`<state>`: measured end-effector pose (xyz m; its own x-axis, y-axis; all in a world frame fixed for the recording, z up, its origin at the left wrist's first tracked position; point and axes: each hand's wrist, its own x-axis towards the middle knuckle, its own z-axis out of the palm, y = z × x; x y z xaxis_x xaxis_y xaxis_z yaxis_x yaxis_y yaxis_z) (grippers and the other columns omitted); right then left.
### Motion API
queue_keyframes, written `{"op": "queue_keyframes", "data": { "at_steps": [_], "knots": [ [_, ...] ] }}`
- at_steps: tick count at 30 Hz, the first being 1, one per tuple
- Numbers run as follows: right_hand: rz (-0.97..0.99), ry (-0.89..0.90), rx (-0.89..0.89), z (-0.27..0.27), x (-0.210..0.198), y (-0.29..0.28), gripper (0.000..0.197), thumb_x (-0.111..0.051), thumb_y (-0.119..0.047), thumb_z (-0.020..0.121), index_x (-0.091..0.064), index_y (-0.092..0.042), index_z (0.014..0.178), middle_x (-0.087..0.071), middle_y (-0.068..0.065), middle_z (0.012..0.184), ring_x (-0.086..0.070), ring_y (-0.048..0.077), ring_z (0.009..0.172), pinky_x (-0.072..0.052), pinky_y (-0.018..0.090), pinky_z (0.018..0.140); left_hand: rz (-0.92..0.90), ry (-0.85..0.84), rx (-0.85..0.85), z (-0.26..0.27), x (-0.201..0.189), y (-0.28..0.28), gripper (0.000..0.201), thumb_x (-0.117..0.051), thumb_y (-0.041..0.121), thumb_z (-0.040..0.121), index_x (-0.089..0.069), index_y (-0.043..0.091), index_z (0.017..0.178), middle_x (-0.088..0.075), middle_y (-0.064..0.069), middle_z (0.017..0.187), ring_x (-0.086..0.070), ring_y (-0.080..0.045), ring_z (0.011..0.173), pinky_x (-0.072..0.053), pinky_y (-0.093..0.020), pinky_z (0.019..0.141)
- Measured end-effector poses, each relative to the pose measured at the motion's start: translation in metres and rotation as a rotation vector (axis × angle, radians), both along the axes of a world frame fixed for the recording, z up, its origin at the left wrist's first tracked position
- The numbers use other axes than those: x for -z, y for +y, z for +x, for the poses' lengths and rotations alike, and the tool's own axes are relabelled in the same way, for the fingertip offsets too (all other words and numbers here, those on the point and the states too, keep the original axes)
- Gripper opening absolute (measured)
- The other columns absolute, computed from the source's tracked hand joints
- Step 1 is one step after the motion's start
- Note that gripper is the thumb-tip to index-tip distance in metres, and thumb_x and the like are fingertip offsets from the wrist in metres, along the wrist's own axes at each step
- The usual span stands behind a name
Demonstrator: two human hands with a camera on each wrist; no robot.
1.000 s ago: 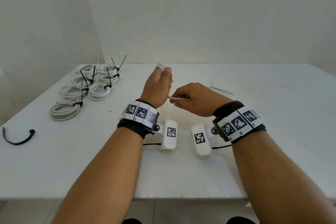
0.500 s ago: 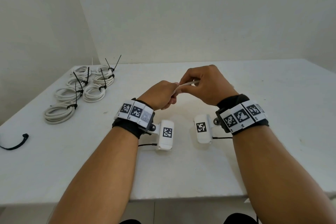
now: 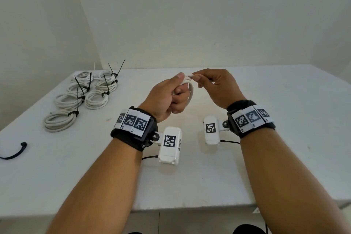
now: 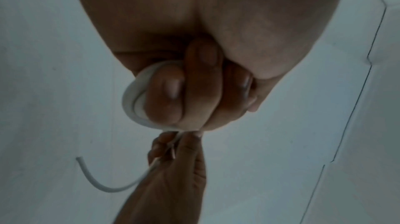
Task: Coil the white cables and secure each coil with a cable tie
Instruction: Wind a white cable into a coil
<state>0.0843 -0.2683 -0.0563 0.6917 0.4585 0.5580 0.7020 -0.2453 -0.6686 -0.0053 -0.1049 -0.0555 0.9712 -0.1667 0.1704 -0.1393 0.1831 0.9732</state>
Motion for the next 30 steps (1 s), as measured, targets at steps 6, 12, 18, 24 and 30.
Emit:
{"op": "queue_keyframes", "data": {
  "at_steps": [6, 12, 18, 24, 30],
  "knots": [
    [-0.096, 0.018, 0.048, 0.007, 0.006, 0.001, 0.020, -0.055, -0.033, 0.101, -0.074, -0.036, 0.094, -0.055, -0.015, 0.059, -0.050, -0.003, 0.057, -0.035, 0.006, 0.055, -0.293, -0.147, 0.065, -0.004, -0.011, 0.007, 0.051, -0.024, 0.048, 0.099, -0.042, 0.022, 0.060, -0.032, 0.011, 0.046, -0.019, -0.008, 0.037, -0.019, -0.025, 0.044],
    [-0.228, 0.058, 0.021, 0.002, 0.008, 0.010, 0.024, -0.055, -0.035, 0.101, -0.075, -0.026, 0.110, -0.056, -0.035, 0.058, -0.051, -0.012, 0.059, -0.036, 0.005, 0.057, -0.540, -0.348, -0.066, 0.000, -0.017, 0.014, 0.038, -0.023, 0.035, 0.104, -0.042, 0.015, 0.078, -0.040, 0.003, 0.061, -0.036, -0.012, 0.048, -0.034, -0.026, 0.056],
    [-0.489, 0.059, -0.080, -0.011, 0.005, 0.024, 0.031, -0.051, -0.049, 0.098, -0.075, -0.029, 0.106, -0.073, 0.007, 0.087, -0.057, 0.013, 0.062, -0.050, 0.032, 0.066, -0.409, -0.362, -0.481, 0.012, -0.011, 0.018, 0.026, -0.038, 0.031, 0.097, -0.042, 0.014, 0.078, -0.046, 0.004, 0.059, -0.040, -0.014, 0.049, -0.038, -0.027, 0.056],
    [-0.592, 0.002, -0.139, -0.025, 0.002, 0.027, 0.039, -0.051, -0.039, 0.101, -0.071, -0.008, 0.092, -0.051, -0.003, 0.058, -0.038, 0.007, 0.044, -0.033, 0.016, 0.048, 0.437, -0.347, -0.628, 0.017, 0.009, 0.011, 0.033, -0.036, 0.036, 0.101, -0.043, 0.007, 0.088, -0.047, 0.004, 0.066, -0.044, -0.015, 0.059, -0.043, -0.030, 0.062],
    [-0.663, -0.054, -0.141, -0.035, -0.002, 0.028, 0.026, -0.050, -0.026, 0.102, -0.071, -0.022, 0.117, -0.069, -0.005, 0.091, -0.057, 0.005, 0.069, -0.049, 0.026, 0.069, 0.792, -0.240, -0.655, 0.018, 0.008, 0.021, 0.036, -0.035, 0.034, 0.105, -0.046, 0.006, 0.084, -0.051, -0.004, 0.072, -0.048, -0.017, 0.062, -0.042, -0.026, 0.059]
  ]
}}
